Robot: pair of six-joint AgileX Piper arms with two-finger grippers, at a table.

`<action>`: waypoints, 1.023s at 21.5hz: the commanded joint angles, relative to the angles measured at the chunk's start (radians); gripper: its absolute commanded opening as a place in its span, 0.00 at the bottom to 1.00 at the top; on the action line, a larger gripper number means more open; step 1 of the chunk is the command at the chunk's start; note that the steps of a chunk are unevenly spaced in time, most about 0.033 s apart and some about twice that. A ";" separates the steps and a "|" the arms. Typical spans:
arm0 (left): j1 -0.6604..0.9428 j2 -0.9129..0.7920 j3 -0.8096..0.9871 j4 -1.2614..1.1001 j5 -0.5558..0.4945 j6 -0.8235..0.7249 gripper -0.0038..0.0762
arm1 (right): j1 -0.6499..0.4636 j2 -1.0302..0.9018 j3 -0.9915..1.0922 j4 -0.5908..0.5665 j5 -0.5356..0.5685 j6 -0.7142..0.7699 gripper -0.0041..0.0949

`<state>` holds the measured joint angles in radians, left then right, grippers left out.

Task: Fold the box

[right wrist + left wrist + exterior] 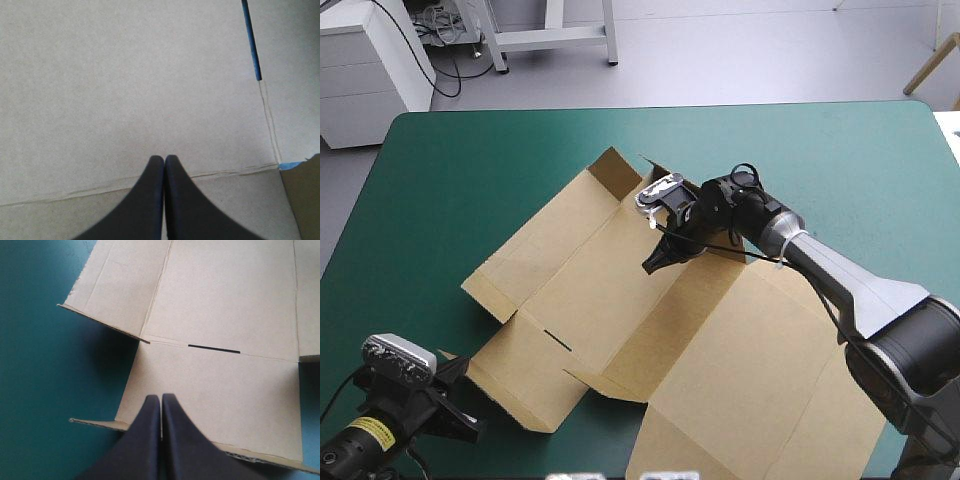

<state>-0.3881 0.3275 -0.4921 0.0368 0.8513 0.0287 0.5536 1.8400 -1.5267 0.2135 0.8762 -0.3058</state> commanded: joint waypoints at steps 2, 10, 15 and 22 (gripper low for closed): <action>-0.001 0.012 -0.028 -0.006 -0.055 -0.009 0.04 | 0.000 -0.052 -0.029 -0.001 0.020 -0.006 0.02; -0.001 0.012 -0.028 -0.006 -0.055 -0.009 0.04 | -0.092 -0.197 -0.031 -0.033 0.169 0.012 0.02; -0.001 0.012 -0.028 -0.006 -0.055 -0.009 0.04 | -0.185 -0.362 -0.031 -0.083 0.327 0.010 0.02; -0.001 0.012 -0.028 -0.006 -0.055 -0.009 0.04 | -0.281 -0.534 -0.028 -0.124 0.327 0.008 0.02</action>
<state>-0.3881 0.3275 -0.4921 0.0361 0.8516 0.0287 0.2960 1.3694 -1.5267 0.1083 1.2317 -0.2901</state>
